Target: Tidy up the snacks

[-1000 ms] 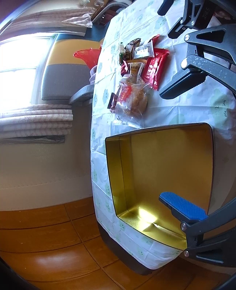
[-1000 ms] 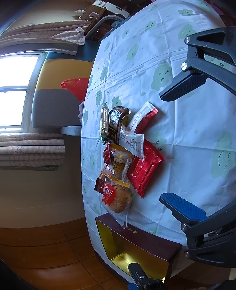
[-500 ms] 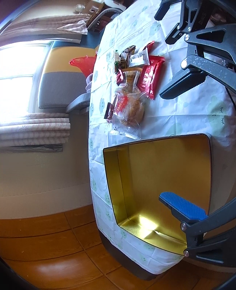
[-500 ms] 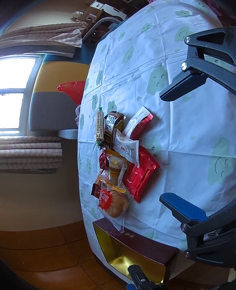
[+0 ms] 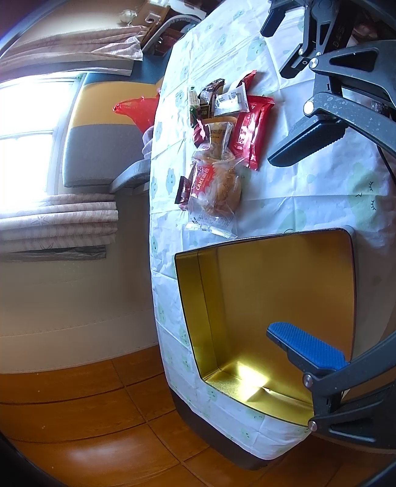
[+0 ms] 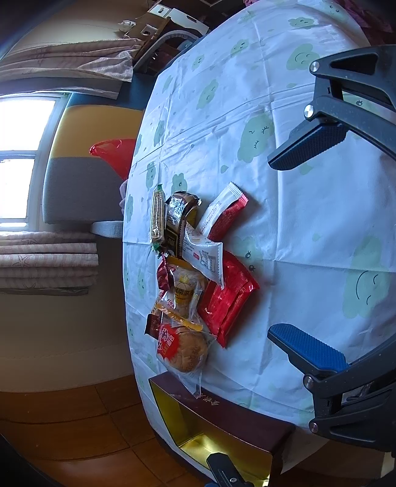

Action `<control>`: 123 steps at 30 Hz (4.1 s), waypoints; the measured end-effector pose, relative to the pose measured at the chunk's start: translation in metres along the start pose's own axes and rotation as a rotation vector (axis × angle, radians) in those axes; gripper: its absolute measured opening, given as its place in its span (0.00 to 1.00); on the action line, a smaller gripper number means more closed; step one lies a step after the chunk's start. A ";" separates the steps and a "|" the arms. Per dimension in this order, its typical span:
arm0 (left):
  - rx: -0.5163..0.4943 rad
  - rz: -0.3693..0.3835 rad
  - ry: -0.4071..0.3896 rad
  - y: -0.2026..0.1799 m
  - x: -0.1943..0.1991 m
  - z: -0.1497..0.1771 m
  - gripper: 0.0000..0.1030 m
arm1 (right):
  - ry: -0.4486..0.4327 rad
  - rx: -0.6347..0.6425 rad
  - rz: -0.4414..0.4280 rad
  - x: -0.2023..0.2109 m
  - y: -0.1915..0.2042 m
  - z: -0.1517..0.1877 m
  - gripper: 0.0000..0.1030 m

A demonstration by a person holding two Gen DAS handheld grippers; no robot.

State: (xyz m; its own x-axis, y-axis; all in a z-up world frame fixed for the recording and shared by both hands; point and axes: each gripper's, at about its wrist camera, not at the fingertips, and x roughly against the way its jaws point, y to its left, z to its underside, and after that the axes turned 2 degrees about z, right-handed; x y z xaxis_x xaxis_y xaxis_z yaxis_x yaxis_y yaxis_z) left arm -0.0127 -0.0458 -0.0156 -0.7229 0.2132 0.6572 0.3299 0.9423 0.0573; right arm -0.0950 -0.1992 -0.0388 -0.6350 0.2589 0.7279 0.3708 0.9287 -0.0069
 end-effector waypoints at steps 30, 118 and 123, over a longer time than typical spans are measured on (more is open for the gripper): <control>-0.081 0.083 0.013 -0.027 0.000 -0.011 0.95 | 0.052 -0.033 0.039 -0.013 -0.019 0.016 0.99; -0.477 0.605 0.183 -0.034 -0.072 -0.047 0.62 | 0.185 -0.045 -0.048 -0.042 -0.045 0.021 0.75; -0.325 0.624 0.113 -0.015 -0.046 -0.048 0.62 | 0.173 -0.070 -0.087 -0.041 -0.045 0.005 0.57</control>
State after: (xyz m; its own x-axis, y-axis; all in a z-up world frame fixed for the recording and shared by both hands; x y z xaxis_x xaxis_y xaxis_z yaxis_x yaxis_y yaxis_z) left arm 0.0444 -0.0822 -0.0109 -0.2784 0.6430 0.7135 0.8390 0.5245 -0.1452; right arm -0.0896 -0.2499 -0.0717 -0.5433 0.1231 0.8305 0.3696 0.9232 0.1050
